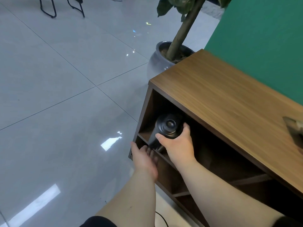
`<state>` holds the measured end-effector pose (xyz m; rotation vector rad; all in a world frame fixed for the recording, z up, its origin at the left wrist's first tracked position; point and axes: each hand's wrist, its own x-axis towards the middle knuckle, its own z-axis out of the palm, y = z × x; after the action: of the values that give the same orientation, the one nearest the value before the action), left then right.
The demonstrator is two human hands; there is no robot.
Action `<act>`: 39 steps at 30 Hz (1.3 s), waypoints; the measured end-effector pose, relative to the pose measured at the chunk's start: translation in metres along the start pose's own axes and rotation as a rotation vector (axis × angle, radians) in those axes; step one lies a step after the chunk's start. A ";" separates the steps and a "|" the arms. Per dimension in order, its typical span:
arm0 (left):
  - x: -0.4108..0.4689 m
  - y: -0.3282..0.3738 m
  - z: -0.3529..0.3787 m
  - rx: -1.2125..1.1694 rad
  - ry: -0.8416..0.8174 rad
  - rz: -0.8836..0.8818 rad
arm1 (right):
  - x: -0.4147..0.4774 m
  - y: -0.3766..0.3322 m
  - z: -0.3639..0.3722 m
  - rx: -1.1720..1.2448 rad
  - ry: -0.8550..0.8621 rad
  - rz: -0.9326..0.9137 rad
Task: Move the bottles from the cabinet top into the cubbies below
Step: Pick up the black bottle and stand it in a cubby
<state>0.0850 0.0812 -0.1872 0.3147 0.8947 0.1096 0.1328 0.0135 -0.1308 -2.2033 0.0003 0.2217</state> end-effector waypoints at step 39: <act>0.011 0.011 0.011 -0.020 -0.104 0.087 | 0.020 0.003 0.031 0.030 0.081 0.043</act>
<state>0.1006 0.0912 -0.1856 0.3380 0.7764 0.1809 0.1470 0.0378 -0.1543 -2.1827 0.0947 0.1553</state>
